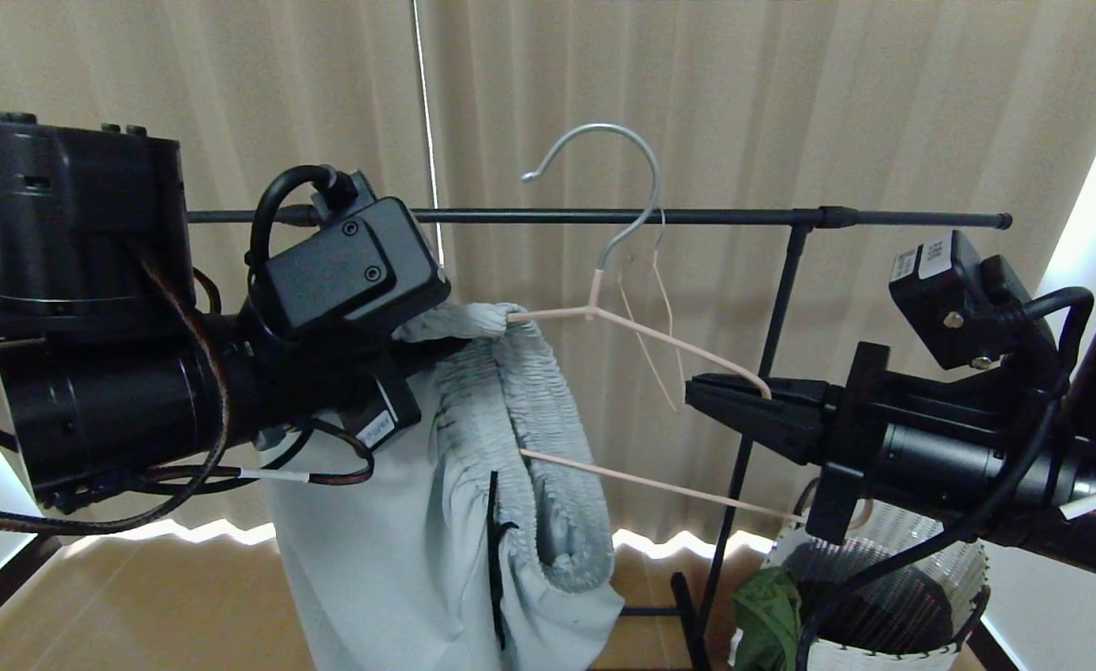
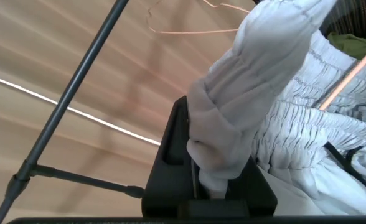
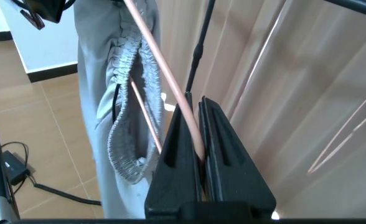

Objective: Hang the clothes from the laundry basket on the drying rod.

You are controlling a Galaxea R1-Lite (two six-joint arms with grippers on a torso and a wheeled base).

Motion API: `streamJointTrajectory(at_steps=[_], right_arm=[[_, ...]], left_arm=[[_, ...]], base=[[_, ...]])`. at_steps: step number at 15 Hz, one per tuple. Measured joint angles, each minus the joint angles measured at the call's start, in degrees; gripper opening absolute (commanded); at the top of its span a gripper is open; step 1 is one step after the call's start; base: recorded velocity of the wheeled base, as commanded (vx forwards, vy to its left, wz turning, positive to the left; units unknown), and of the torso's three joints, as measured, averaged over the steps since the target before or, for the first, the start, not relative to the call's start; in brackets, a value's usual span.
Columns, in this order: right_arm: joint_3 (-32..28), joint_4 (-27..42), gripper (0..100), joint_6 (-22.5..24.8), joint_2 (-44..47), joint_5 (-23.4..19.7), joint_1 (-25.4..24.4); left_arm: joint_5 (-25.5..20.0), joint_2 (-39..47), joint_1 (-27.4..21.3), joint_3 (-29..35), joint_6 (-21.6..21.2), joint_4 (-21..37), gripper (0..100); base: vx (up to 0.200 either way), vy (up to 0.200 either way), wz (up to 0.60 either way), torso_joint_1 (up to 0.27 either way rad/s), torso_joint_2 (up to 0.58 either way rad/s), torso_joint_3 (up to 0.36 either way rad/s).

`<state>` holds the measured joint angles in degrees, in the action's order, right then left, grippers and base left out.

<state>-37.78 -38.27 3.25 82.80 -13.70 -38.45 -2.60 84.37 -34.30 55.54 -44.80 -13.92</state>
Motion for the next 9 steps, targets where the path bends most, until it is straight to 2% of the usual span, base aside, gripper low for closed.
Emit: streamJointTrajectory(at_steps=[2, 3, 5, 7, 9], right_arm=[[0.0, -0.21, 0, 0.09, 0.0, 0.07, 0.04], [0.0, -0.22, 100, 0.13, 0.0, 0.11, 0.11], [-0.01, -0.6, 100, 0.16, -0.05, 0.29, 0.26], [0.35, -0.44, 100, 0.24, 0.06, 0.76, 0.33], [0.44, -0.38, 100, 2.54, 0.41, 3.3, 1.46]], left_arm=[[-0.02, -0.02, 0.6, -0.72, 0.16, -0.74, 0], [-0.07, -0.02, 1.23, -1.5, 0.2, -2.61, 0], [0.44, 0.09, 2.45, -3.58, 0.6, -7.18, 0], [1.87, 0.28, 2.83, -5.22, 1.56, -8.74, 0], [6.91, 0.55, 3.35, -5.66, 4.08, -8.3, 0]], base=[[0.0, 0.0, 0.0, 0.0, 0.0, 0.0], [0.0, 0.0, 0.0, 0.0, 0.0, 0.0], [0.0, 0.0, 0.0, 0.0, 0.0, 0.0], [0.0, 0.0, 0.0, 0.0, 0.0, 0.0], [0.0, 0.0, 0.0, 0.0, 0.0, 0.0]])
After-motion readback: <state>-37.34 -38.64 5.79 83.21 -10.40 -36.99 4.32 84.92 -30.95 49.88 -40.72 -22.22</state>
